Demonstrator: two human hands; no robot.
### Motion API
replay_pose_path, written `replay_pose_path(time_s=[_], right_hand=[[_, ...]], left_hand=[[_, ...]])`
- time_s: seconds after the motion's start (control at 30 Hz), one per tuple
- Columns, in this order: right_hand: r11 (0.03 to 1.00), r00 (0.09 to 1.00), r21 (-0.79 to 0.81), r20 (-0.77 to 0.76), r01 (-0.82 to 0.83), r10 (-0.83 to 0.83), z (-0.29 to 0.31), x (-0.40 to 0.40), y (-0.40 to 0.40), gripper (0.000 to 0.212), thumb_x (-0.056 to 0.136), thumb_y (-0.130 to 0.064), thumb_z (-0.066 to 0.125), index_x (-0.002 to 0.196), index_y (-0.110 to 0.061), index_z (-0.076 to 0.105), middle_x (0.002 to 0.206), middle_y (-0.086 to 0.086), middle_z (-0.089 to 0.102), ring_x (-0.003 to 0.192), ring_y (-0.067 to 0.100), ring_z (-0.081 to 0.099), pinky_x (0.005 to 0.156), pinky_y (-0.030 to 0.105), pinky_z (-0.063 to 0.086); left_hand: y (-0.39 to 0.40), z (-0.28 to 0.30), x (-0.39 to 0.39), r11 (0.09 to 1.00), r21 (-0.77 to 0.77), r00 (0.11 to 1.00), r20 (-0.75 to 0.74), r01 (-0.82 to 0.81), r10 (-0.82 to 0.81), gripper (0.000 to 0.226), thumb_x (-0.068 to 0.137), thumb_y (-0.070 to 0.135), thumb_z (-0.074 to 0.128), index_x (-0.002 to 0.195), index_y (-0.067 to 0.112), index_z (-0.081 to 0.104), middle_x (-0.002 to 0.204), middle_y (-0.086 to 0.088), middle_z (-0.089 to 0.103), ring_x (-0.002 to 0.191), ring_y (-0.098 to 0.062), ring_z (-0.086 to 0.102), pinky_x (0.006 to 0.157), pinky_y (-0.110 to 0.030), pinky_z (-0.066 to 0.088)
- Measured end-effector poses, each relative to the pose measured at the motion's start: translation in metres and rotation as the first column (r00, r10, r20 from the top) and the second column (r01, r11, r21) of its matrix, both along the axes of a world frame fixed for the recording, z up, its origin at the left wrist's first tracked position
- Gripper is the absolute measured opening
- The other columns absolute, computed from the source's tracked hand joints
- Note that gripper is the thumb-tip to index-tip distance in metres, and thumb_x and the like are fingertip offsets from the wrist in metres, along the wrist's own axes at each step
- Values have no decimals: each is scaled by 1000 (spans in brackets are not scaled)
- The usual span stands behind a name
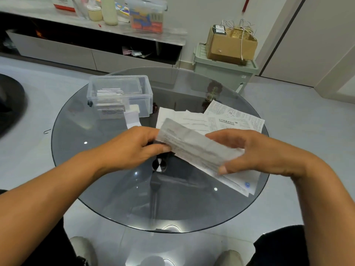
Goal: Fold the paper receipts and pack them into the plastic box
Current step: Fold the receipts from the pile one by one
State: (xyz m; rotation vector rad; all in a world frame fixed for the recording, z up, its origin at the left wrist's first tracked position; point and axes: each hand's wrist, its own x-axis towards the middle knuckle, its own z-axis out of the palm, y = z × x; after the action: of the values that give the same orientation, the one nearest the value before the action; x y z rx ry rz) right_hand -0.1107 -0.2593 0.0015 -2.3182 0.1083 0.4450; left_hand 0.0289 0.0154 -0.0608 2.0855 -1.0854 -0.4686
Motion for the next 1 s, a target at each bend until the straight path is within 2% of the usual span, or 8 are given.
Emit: replay_pose_path(time_s=[0.13,0.27,0.4,0.53,0.63,0.7,0.8,1.0], right_hand=[[976,997,203,-18,82,-80,-4,2,-12,47,82,-12,83,125,-27,70,122,-12,75,115,10,70,105,29,53],[918,948,258,26,300,-318,-22,15,-3,19,94,-16,72,113,-19,76,108,-7,79,98,10,76,87,21,60],[887,889,110,49,449,-456,-41,27,11,19,88,-26,81,107,-26,76,98,-10,80,90,14,77,88,38,60],[847,861,-160,136,507,-490,-40,31,24,42,84,-40,82,117,-36,57,97,-11,64,87,11,63,78,35,52],[814,839,-213,205,540,-503,-45,30,27,59,87,-46,75,137,-37,46,104,-9,64,98,18,63,90,46,54],[794,819,-213,229,569,-525,-43,29,27,65,90,-48,71,146,-35,40,116,-6,67,107,22,63,95,46,52],[792,794,-99,176,602,-582,-38,30,25,66,90,-54,70,147,-33,43,141,-1,57,120,26,60,103,47,49],[713,698,290,174,638,-695,-31,33,30,45,89,-53,72,130,-37,63,127,-10,63,111,11,61,104,41,48]], left_hand=[[2,2,-4,991,-137,987,-162,-9,-13,36,102,28,55,138,31,60,133,26,62,125,4,57,109,-27,46],[-5,-4,-10,980,-166,978,-190,-113,81,39,100,26,61,139,32,56,130,25,65,120,4,61,108,-31,49],[-9,-9,-10,945,-179,954,-174,-273,243,74,88,19,78,146,39,36,127,22,65,110,3,65,97,-33,57],[-8,-8,-12,938,-107,944,-6,-330,331,109,82,23,84,155,50,7,135,19,50,93,2,65,71,-16,55],[-4,-9,-11,949,27,868,413,-315,276,90,84,39,80,157,38,25,161,8,21,137,-16,41,107,-41,46],[-2,-11,-6,977,75,796,594,-199,117,62,91,42,72,147,26,51,161,-1,32,140,-26,39,109,-50,44],[-2,-14,-6,988,152,816,575,-35,-60,40,99,42,52,129,22,68,133,-2,63,118,-26,59,96,-47,53],[-3,-14,-3,971,236,867,488,-26,-96,46,102,50,48,145,35,54,152,6,46,136,-16,41,112,-30,31]])
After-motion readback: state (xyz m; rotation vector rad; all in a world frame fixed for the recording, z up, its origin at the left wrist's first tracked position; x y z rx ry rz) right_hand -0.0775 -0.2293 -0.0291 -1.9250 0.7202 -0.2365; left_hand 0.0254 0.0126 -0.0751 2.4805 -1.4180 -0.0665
